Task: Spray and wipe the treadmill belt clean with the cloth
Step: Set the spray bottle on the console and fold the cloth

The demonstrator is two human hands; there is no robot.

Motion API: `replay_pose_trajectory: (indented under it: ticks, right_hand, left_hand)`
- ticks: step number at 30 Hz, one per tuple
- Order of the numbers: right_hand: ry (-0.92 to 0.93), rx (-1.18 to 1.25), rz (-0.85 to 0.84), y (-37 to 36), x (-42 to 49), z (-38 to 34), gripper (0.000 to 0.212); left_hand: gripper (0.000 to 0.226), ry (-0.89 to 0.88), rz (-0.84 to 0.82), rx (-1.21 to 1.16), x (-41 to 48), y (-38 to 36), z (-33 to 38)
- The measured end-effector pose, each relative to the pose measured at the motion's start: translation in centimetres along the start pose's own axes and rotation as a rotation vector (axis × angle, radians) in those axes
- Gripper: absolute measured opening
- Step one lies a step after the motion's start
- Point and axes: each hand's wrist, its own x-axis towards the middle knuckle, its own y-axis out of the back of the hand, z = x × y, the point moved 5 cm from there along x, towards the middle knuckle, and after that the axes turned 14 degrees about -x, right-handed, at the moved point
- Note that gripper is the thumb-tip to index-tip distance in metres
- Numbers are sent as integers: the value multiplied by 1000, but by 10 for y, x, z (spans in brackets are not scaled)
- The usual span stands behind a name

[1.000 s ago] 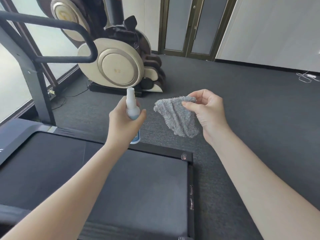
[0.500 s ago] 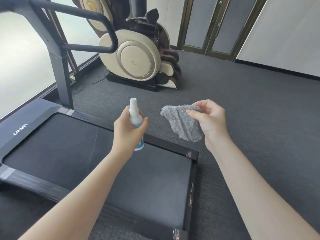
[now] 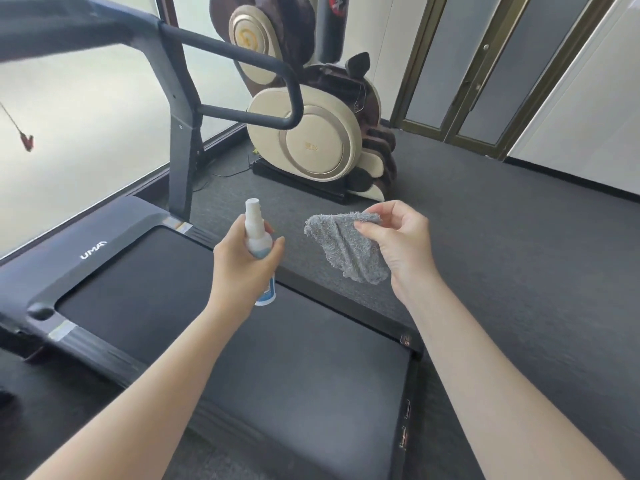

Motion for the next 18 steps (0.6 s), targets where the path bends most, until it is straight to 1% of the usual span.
replay_pose_trajectory:
  ticks: [10,13,18]
  right_hand:
    - [42,46,-39,-160,-2,-76,22]
    - [66,45,-44,-192,-4,-98,23]
    - [97,47,-51,-218,5,-133,21]
  left_hand:
    - [20,-37,56,47,72,152,12]
    - [20,-56,74,40,84,175,18]
    - [18,-98,87,26,100,182,42]
